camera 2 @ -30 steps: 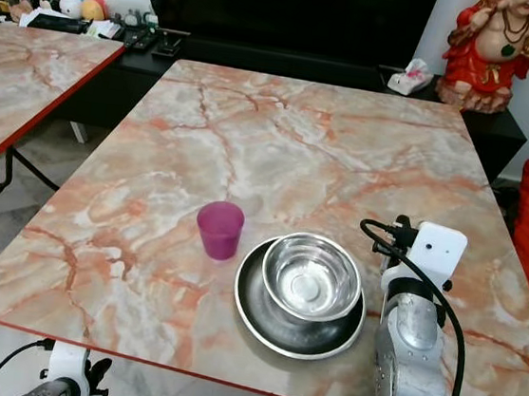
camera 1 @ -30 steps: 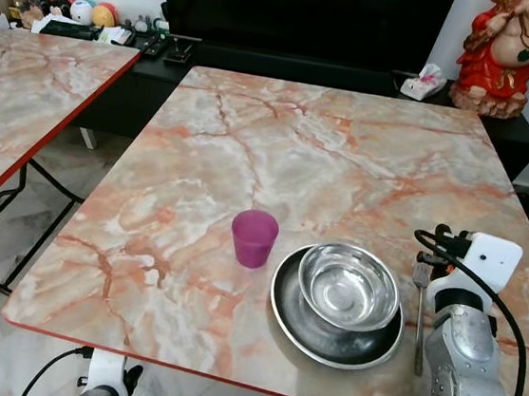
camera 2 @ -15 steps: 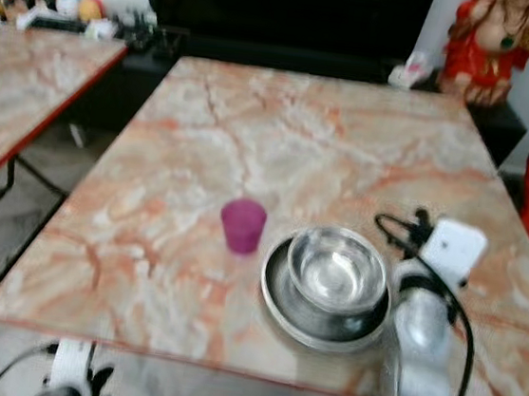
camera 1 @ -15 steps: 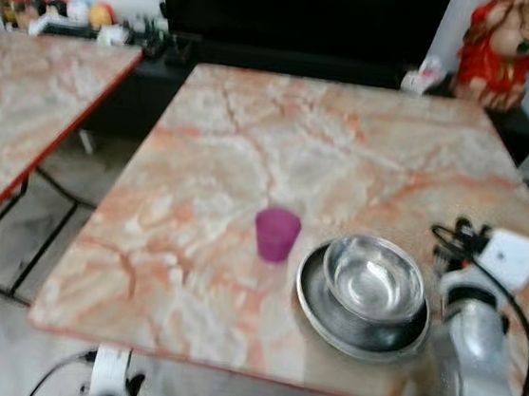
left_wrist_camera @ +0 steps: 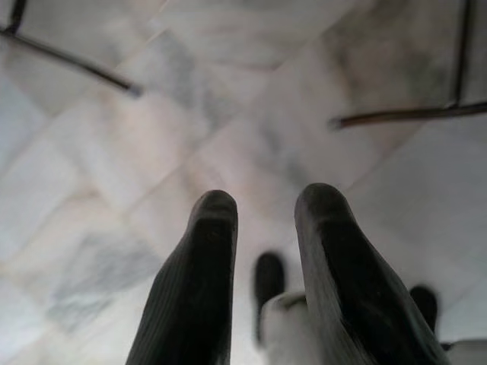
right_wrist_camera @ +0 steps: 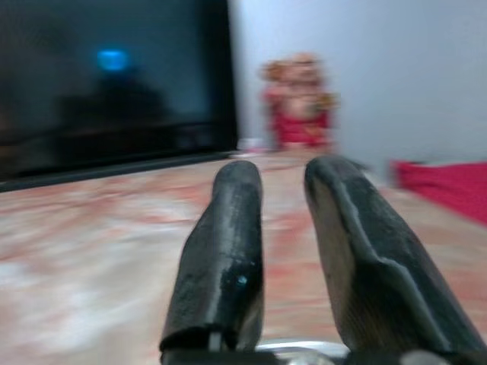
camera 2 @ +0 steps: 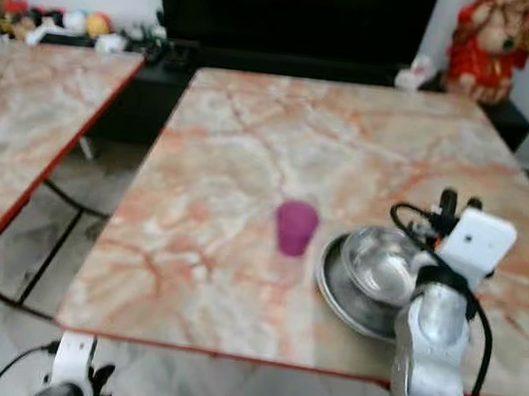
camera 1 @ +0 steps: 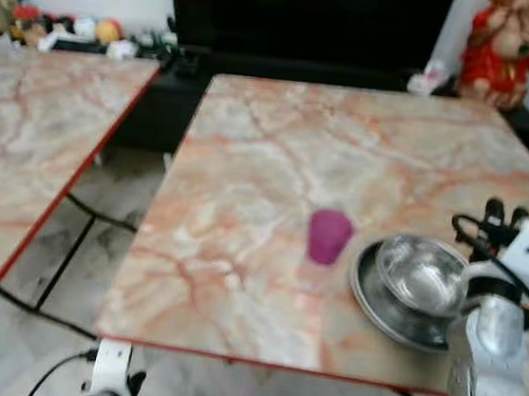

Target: Setting the table

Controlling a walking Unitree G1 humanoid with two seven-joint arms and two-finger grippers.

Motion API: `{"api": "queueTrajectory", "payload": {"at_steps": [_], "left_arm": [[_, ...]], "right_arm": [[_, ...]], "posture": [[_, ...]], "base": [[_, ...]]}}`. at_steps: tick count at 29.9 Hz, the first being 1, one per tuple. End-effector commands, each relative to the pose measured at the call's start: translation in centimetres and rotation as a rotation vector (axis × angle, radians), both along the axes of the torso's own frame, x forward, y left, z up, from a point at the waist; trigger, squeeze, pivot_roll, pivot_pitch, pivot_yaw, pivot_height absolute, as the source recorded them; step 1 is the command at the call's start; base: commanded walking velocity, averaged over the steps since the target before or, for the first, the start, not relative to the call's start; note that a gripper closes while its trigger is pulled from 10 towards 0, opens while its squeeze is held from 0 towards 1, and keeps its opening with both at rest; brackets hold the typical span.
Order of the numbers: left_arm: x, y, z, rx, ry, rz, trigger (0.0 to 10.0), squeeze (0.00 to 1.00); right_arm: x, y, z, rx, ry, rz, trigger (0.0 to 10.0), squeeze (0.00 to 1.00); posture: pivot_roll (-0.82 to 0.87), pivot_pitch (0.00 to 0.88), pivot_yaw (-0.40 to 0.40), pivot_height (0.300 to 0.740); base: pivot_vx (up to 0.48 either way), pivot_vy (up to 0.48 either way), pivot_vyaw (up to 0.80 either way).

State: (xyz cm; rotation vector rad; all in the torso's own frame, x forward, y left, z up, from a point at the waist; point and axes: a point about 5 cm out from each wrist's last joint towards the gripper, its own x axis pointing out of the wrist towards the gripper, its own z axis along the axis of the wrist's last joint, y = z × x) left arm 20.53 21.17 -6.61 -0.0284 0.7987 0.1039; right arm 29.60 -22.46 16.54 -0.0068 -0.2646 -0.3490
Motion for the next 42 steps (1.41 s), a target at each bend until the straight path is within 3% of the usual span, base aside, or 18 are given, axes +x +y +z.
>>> {"api": "queueTrajectory", "payload": {"at_steps": [1,42], "left_arm": [[-0.5,0.1,-0.3,-0.001,0.025,0.011,10.0,0.0],[-0.5,0.0,-0.3,-0.006,0.025,0.02,10.0,0.0]], "right_arm": [[-0.1,-0.2,0.7,-0.023,-0.033,-0.008,10.0,0.0],[0.4,1.5,1.3,-0.069,-0.046,0.09,10.0,0.0]], "posture": [[0.06,0.0,0.001,0.74],[0.06,0.0,0.0,0.74]], "base": [[0.0,0.356,0.0],[0.0,0.359,0.0]]}}
